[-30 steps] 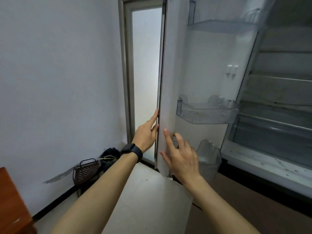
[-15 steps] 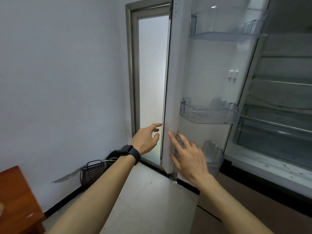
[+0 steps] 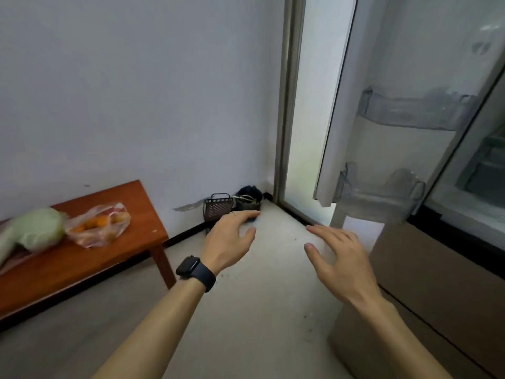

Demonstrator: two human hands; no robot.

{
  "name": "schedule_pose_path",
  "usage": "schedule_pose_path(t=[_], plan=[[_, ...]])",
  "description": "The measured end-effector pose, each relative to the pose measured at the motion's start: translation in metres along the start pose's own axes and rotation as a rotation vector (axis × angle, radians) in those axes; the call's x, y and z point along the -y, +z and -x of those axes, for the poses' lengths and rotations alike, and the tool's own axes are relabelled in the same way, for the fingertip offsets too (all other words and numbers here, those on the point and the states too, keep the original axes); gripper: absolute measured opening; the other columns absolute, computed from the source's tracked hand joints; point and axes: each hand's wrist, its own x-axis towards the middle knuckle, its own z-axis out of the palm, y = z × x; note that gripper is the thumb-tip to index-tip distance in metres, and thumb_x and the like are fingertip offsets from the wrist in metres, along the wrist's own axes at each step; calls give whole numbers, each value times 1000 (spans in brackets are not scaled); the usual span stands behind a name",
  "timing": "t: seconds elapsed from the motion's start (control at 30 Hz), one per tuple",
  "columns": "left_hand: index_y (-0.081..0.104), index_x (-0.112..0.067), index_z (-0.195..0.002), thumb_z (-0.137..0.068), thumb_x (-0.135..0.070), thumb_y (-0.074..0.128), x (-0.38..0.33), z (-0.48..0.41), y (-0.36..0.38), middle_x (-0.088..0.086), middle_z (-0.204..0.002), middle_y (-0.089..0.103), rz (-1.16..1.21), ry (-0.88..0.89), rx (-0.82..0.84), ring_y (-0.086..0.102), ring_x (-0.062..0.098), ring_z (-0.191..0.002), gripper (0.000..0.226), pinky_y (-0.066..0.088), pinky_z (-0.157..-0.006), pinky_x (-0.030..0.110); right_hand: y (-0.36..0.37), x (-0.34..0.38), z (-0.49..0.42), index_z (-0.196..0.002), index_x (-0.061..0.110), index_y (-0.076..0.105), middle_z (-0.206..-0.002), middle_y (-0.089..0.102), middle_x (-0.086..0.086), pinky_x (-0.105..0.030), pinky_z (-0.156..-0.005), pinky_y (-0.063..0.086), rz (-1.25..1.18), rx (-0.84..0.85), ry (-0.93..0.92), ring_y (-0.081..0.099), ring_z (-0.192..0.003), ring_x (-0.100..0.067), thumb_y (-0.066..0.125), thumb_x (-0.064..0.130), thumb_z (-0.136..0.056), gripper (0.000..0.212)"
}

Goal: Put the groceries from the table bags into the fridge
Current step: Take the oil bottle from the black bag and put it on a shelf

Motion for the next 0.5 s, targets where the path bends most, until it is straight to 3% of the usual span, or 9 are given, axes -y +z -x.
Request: schedule_pose_path(t=[0.1, 0.23, 0.37, 0.5], plan=[[57, -30, -136, -96, -27, 56, 29, 55, -13, -13, -134, 58, -50, -129, 11, 48, 5, -126, 40, 31, -102, 15, 33, 21, 23, -131, 39, 62, -133, 57, 23, -20, -105, 27, -19, 146, -35, 41, -130, -6, 58, 46, -96, 36], [55, -33, -136, -97, -30, 55, 64, 129, -47, -8, -139, 56, -156, -293, 3, 47, 12, -130, 39, 38, -108, 31, 73, 68, 46, -129, 38, 64, -134, 59, 20, -24, -107, 32, -53, 289, -118, 41, -131, -9, 56, 47, -97, 35], [51, -34, -140, -99, -34, 53, 95, 200, -101, -6, -146, 49, -269, -468, -38, 43, 13, -134, 41, 35, -110, 33, 107, 138, 59, -130, 38, 64, -135, 59, 18, -30, -109, 37, -94, 383, -226, 41, -133, -11, 55, 47, -97, 35], [50, -36, -140, -99, -35, 53, 134, 268, -163, -6, -148, 46, -309, -607, -121, 40, 13, -137, 41, 33, -110, 30, 142, 218, 70, -130, 39, 63, -136, 58, 19, -28, -108, 35, -106, 445, -360, 40, -133, -9, 52, 49, -97, 36]])
